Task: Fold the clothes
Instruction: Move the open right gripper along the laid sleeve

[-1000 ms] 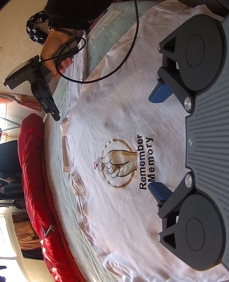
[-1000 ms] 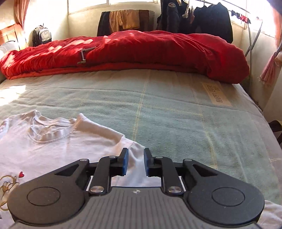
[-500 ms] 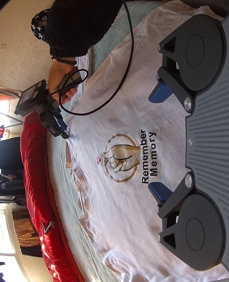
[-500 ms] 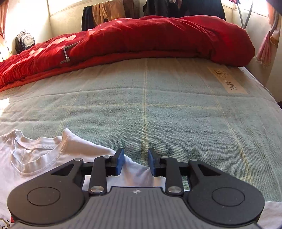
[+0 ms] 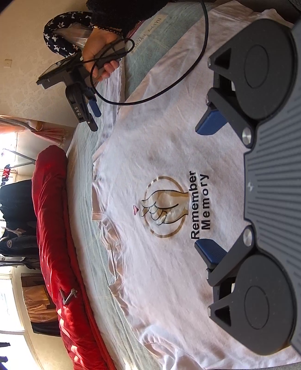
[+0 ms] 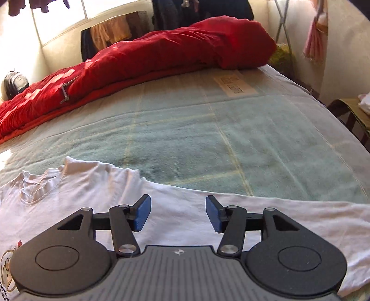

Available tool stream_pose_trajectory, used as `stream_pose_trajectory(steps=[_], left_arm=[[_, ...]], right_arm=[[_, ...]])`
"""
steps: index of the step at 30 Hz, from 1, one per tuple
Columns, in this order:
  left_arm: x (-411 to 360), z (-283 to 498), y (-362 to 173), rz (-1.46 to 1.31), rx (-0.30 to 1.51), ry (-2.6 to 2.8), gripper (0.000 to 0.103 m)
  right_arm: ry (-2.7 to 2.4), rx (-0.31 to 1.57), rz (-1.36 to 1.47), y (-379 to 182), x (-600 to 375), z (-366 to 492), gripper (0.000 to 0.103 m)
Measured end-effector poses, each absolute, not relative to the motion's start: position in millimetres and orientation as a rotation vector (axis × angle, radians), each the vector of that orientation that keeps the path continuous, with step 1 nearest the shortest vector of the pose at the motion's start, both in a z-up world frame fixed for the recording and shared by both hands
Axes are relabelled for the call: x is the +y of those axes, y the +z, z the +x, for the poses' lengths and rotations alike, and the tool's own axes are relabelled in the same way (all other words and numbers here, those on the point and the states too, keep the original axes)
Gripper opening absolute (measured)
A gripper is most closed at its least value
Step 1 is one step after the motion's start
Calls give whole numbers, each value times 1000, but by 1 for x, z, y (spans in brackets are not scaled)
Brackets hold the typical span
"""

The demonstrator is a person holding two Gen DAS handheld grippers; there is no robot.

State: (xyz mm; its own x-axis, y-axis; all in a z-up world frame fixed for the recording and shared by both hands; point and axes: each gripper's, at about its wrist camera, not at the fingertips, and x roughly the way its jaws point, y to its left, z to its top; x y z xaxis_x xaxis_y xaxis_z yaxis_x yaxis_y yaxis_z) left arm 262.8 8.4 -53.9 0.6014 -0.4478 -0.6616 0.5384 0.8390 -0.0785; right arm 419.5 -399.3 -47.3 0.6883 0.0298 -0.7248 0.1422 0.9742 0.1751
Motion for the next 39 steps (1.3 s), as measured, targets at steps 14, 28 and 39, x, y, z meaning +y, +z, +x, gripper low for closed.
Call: stream_pose_trajectory(steps=[14, 28, 39], left_arm=[[7, 264, -57, 145, 737, -558, 96], [6, 262, -56, 151, 732, -556, 96], [8, 258, -50, 149, 706, -561, 96]], right_arm=[[-365, 732, 374, -54, -509, 337, 61], [-424, 781, 379, -66, -511, 310, 66], [23, 806, 240, -31, -380, 344, 71]])
